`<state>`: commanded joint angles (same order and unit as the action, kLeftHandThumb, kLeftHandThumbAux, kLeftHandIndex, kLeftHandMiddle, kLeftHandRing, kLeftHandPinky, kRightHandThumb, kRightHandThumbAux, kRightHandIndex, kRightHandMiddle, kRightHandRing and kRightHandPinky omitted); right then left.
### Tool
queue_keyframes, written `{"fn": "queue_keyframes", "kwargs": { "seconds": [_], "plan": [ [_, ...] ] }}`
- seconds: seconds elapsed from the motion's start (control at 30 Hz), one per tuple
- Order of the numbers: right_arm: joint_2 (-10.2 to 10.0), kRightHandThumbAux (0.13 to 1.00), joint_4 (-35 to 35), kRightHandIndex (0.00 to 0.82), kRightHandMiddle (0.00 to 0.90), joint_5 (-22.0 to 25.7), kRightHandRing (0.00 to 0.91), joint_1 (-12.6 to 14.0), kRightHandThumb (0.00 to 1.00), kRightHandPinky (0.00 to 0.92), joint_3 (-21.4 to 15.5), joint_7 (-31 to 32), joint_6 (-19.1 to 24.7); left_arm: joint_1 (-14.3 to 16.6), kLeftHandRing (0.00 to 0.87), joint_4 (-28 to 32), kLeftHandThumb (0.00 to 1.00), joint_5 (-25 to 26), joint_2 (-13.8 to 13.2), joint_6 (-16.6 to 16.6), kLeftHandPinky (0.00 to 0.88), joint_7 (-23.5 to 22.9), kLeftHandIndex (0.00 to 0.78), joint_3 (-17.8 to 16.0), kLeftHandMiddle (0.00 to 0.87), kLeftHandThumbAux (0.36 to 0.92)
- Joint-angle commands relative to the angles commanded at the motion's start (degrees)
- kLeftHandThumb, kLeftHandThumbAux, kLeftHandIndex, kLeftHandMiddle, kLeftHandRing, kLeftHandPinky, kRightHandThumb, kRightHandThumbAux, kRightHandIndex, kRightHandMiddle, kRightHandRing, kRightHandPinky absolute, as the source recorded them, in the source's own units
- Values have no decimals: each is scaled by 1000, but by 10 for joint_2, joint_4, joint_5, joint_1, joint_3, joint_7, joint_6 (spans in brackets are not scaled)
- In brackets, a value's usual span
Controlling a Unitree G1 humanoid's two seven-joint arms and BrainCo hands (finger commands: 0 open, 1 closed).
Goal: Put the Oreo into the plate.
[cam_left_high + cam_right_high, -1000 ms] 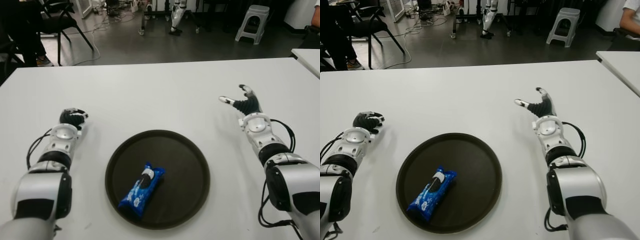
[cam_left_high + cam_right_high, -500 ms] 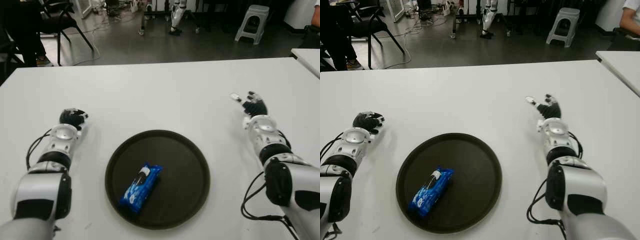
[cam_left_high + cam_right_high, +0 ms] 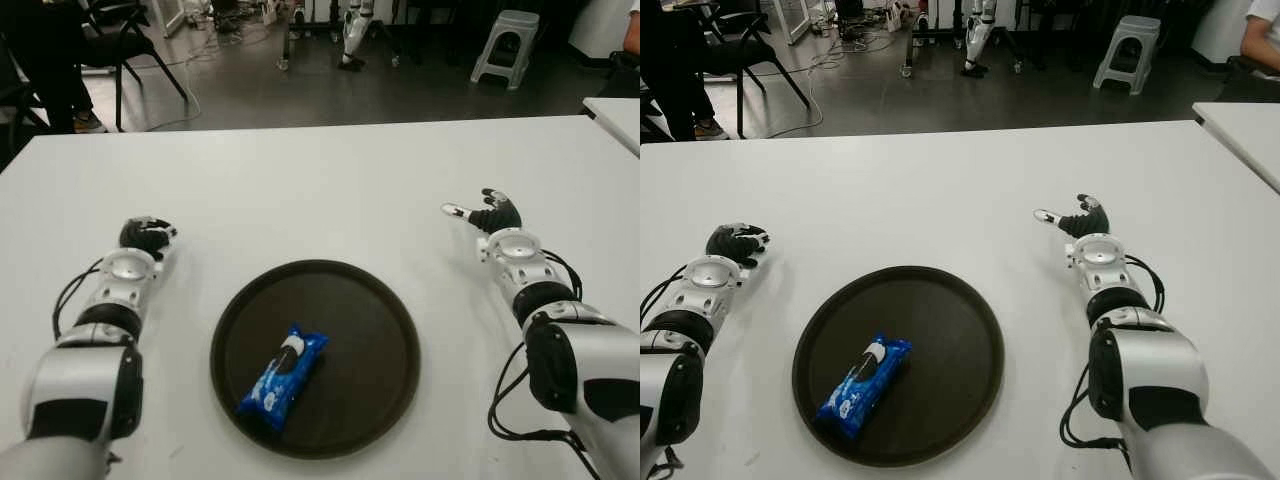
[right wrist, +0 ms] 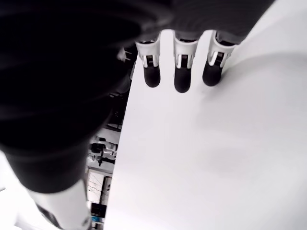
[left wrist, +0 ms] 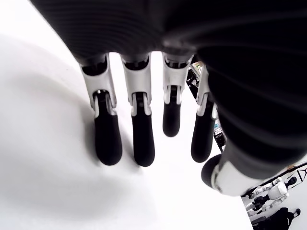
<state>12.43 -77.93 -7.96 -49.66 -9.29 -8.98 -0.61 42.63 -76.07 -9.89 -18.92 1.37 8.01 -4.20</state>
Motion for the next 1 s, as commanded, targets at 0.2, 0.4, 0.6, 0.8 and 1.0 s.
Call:
{"fn": "queue_keyframes", "kwargs": {
  "seconds": [0.2,0.4,0.6,0.8,1.0],
  "plan": [
    [0,814,0,69,86,-4,99,-1,0,106,3,1,3,0,185,0,677,1,0,-2,195,4,399,0,167,726],
    [1,812,0,72,94,-8,104,-1,0,109,5,1,6,0,166,0,676,1,-1,-1,156,2,398,0,153,726],
    [1,800,0,78,93,-10,102,-3,0,95,7,2,10,0,154,0,678,2,-1,0,140,-2,398,-1,152,725],
    [0,811,1,81,99,-3,108,-3,0,106,1,3,9,1,163,1,677,4,-1,3,166,-3,398,-3,155,726],
    [0,821,1,84,97,-2,114,-2,0,116,-3,3,6,0,193,1,672,4,0,8,209,-2,397,-2,175,727]
  ]
}}
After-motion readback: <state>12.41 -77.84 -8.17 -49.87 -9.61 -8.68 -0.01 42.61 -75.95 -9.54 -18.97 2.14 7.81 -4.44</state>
